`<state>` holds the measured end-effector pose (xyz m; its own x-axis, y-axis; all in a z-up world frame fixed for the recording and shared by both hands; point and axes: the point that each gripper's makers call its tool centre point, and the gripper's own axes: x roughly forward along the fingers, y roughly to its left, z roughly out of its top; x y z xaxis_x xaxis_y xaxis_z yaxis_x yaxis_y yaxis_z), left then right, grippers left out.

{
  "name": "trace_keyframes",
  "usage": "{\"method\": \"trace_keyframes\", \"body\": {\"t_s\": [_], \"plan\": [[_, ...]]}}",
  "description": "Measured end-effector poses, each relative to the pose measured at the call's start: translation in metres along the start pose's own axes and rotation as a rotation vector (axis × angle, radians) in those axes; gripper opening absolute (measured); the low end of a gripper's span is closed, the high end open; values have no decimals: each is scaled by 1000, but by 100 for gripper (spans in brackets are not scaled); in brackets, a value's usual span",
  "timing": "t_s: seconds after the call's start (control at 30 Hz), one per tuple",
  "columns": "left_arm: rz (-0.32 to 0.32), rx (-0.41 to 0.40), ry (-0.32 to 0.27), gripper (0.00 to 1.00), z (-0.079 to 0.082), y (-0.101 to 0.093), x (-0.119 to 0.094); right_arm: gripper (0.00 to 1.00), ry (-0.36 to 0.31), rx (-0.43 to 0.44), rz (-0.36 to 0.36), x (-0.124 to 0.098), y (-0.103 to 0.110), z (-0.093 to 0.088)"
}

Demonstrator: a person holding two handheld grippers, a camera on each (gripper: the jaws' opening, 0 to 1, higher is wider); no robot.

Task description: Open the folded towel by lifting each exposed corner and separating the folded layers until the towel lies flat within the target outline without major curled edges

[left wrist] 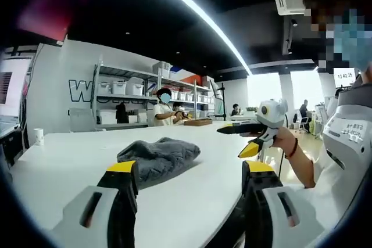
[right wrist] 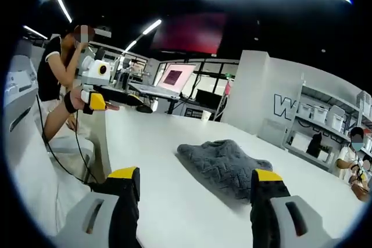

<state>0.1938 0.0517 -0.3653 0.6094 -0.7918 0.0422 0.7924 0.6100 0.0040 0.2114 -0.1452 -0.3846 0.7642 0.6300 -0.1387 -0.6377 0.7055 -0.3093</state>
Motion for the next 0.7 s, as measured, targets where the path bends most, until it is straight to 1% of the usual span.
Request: {"method": "trace_keyframes", "body": {"t_s": [0.23, 0.4, 0.7], "plan": [[9, -2, 11, 71, -3, 2, -1, 75, -2, 4, -4, -1, -1, 0], [19, -5, 7, 71, -2, 5, -2, 75, -7, 2, -4, -1, -1, 2], [19, -8, 16, 71, -5, 5, -1, 75, -5, 1, -6, -2, -2, 1]]}}
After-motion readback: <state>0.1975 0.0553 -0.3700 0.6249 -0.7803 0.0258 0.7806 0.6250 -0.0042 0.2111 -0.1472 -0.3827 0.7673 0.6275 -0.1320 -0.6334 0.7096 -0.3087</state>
